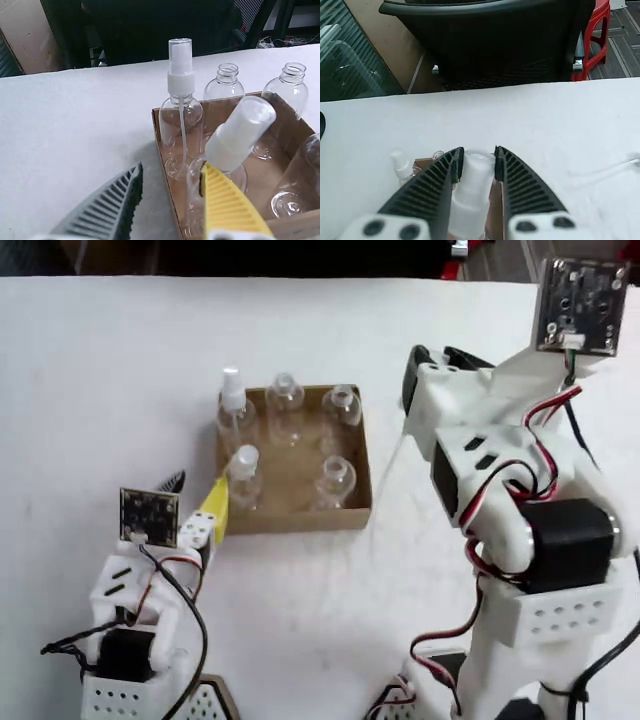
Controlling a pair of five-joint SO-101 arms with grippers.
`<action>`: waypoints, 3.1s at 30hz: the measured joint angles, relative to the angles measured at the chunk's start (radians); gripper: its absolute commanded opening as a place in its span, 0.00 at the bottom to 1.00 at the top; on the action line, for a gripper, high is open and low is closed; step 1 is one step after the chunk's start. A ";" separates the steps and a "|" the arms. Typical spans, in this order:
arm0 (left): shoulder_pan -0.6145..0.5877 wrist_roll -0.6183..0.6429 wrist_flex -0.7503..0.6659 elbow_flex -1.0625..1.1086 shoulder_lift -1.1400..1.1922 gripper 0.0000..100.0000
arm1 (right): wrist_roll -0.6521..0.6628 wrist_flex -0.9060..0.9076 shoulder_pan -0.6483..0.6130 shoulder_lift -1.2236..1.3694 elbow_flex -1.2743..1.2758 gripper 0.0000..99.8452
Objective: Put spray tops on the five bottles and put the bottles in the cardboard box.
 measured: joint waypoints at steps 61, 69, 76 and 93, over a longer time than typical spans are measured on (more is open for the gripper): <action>0.000 0.000 0.000 0.000 0.000 0.18 | 0.446 -2.084 -0.293 0.448 0.838 0.02; 0.000 0.000 0.000 0.000 0.000 0.18 | 0.446 -2.084 -0.293 0.354 0.870 0.02; 0.000 0.000 0.000 0.000 0.000 0.18 | 0.446 -2.084 -0.316 0.351 0.905 0.02; 0.000 0.000 0.000 0.000 0.000 0.18 | 0.446 -2.084 -0.330 0.394 0.865 0.02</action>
